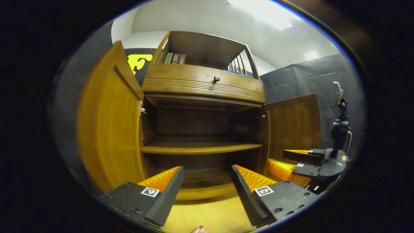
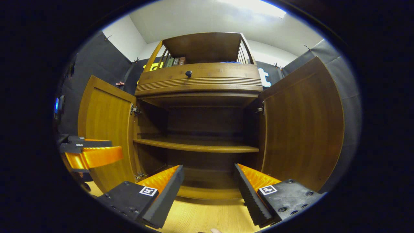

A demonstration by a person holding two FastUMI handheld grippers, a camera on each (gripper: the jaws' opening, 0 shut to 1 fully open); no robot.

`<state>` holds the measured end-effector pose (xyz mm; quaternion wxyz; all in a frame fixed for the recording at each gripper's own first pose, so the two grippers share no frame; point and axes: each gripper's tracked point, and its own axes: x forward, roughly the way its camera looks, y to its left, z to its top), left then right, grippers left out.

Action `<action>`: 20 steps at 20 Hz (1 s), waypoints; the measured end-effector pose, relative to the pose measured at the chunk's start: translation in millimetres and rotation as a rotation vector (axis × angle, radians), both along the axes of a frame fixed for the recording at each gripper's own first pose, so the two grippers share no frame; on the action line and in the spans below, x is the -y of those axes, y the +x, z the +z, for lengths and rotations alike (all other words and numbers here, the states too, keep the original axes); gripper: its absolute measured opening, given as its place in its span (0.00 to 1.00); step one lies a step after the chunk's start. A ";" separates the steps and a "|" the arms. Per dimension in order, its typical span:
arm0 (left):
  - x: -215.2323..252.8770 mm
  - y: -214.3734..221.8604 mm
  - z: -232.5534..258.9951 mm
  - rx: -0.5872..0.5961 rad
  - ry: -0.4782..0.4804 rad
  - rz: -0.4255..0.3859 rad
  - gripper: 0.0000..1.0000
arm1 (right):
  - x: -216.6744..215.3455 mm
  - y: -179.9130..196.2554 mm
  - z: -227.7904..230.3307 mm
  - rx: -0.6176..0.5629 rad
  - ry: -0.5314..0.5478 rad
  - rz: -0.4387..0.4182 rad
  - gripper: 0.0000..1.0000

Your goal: Open the right door of the double-door shoe cabinet with the right hand, and open the left door with the left hand.

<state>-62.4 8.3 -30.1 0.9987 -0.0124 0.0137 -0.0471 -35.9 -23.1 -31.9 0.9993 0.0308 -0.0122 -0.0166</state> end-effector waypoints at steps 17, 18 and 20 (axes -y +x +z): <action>-9.7 37.0 -9.4 0.006 0.050 0.089 0.98 | 3.6 17.1 -8.8 -0.025 -0.018 0.006 0.99; -11.0 37.0 -9.9 0.006 0.053 0.091 0.98 | 2.2 19.2 -12.0 -0.026 -0.018 0.009 0.98; -12.2 37.8 -10.2 0.005 0.057 0.091 0.99 | 0.6 20.6 -11.3 -0.027 -0.024 0.009 0.97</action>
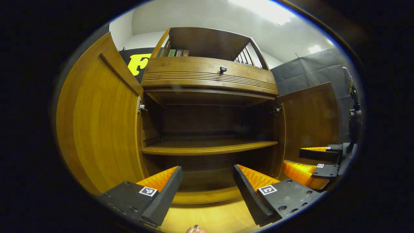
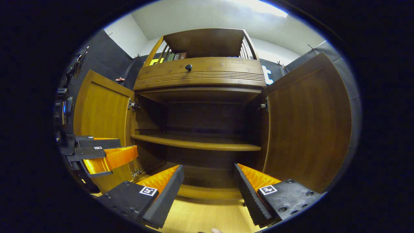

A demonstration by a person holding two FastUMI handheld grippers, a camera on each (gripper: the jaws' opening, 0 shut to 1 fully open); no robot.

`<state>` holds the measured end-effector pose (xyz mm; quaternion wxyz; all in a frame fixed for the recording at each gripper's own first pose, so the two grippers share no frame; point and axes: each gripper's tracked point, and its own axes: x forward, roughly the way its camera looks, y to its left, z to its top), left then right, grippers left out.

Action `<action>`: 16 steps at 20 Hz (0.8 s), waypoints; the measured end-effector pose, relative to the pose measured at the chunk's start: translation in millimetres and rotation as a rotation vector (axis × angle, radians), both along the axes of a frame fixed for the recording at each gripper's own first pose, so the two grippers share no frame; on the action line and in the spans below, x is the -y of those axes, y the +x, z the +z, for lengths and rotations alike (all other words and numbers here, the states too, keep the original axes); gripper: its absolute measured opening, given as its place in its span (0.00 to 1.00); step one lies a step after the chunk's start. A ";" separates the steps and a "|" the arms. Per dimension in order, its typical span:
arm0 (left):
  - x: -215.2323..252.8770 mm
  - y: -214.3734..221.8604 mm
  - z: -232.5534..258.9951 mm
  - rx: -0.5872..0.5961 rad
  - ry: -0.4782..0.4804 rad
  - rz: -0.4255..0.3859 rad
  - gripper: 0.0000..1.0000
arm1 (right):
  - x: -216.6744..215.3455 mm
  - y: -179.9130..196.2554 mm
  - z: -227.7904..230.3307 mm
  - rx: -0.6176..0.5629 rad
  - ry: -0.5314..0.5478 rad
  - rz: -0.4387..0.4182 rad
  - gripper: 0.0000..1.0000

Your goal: Open the right door of the double-door shoe cabinet with the right hand, and open the left door with the left hand.

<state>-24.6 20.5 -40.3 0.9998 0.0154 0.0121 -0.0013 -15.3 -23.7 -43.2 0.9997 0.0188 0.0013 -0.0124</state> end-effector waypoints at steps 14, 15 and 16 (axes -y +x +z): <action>-9.2 0.5 3.1 0.015 -0.013 -0.006 0.98 | -7.7 -4.1 4.7 0.008 -0.026 -0.004 1.00; -9.4 0.3 2.9 0.014 -0.013 -0.008 0.98 | -8.7 -3.9 4.8 0.006 -0.025 -0.002 0.98; -9.8 0.3 2.9 0.014 -0.013 -0.008 0.98 | -10.3 -3.8 5.6 0.005 -0.024 0.000 1.00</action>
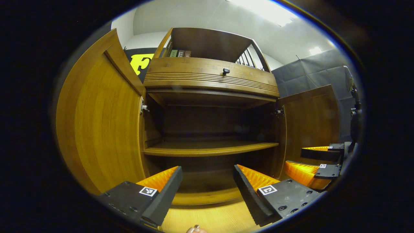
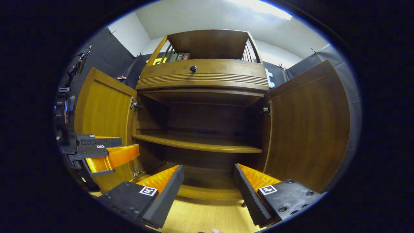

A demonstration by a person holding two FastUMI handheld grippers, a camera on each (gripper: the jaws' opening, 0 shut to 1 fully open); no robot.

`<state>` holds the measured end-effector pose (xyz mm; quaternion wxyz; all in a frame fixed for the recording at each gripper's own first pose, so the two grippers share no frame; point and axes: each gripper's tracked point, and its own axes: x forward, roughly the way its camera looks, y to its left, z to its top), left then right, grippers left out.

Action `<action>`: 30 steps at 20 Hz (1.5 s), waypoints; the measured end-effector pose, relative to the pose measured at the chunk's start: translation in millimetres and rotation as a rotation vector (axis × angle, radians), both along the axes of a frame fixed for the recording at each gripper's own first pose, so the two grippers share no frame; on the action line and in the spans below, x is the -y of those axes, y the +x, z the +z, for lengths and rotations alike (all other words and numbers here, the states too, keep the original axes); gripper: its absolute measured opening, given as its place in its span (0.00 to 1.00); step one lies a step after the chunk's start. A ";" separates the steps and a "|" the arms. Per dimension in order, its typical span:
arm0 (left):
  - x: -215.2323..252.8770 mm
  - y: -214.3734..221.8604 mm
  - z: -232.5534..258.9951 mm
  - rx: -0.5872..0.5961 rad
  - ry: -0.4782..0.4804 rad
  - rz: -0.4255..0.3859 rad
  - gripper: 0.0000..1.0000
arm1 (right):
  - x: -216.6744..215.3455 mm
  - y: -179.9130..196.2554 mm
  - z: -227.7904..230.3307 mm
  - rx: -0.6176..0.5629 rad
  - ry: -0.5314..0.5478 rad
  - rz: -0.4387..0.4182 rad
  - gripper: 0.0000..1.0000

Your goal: Open the right door of the double-door shoe cabinet with the right hand, and open the left door with the left hand.

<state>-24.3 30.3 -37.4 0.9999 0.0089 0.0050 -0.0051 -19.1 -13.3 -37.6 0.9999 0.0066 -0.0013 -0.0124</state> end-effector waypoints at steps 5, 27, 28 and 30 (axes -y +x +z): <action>-4.2 -0.4 0.3 0.001 -0.003 0.004 0.99 | -1.5 0.9 -0.2 -0.002 -0.001 -0.004 0.98; 5.4 -7.8 3.6 0.005 0.017 0.006 0.99 | 10.5 -14.6 14.8 0.033 0.033 -0.018 1.00; 5.5 -8.4 3.5 0.007 0.019 0.009 0.98 | 10.0 -15.2 15.5 0.033 0.034 -0.014 1.00; 5.9 -10.3 4.7 0.015 0.017 0.013 0.99 | 11.2 -16.1 15.2 0.037 0.030 -0.010 1.00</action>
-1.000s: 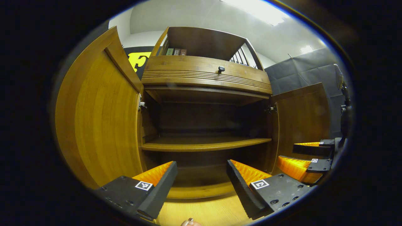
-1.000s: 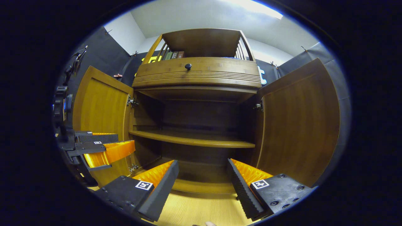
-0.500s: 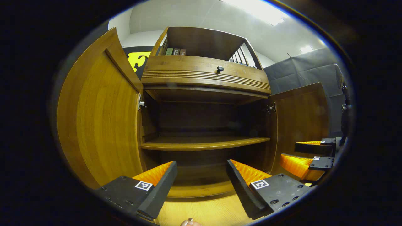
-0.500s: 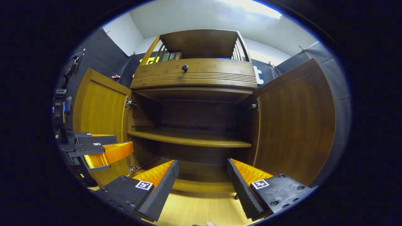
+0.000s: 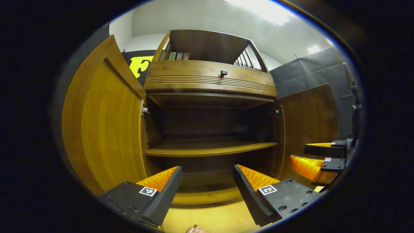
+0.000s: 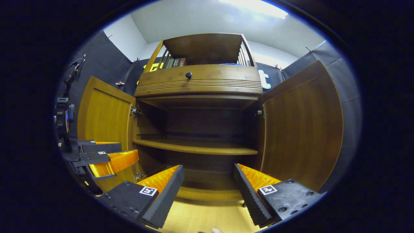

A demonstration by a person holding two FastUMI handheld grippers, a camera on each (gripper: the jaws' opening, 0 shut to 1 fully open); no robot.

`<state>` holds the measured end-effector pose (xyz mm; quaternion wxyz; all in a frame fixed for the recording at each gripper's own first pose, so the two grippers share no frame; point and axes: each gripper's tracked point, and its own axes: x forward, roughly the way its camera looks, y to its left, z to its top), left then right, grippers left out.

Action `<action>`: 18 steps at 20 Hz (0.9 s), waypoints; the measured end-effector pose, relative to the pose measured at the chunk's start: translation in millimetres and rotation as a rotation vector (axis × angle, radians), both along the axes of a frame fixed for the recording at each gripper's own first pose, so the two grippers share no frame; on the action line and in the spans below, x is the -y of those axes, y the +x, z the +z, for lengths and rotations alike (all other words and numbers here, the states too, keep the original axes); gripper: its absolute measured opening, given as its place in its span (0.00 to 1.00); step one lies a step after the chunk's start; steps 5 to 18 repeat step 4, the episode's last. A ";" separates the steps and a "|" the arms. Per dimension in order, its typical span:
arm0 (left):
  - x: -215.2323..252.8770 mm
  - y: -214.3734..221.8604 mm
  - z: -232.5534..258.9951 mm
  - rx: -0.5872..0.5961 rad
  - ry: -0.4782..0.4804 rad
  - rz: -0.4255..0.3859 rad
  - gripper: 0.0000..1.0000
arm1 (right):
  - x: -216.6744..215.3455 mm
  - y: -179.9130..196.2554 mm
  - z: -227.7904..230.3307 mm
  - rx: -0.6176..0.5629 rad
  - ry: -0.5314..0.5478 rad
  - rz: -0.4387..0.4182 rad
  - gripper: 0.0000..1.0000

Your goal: Open the right door of the double-door shoe cabinet with the right hand, and open the left door with the left hand.

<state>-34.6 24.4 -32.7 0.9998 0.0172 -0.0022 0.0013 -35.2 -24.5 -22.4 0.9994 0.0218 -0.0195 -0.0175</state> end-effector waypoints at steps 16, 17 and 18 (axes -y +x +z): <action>-0.6 -2.9 0.0 0.002 -0.004 0.013 0.99 | 2.0 -2.9 3.5 0.010 0.006 0.004 1.00; -0.6 -2.9 0.0 0.002 -0.004 0.013 0.99 | 2.0 -2.9 3.5 0.010 0.006 0.004 1.00; -0.6 -2.9 0.0 0.002 -0.004 0.013 0.99 | 2.0 -2.9 3.5 0.010 0.006 0.004 1.00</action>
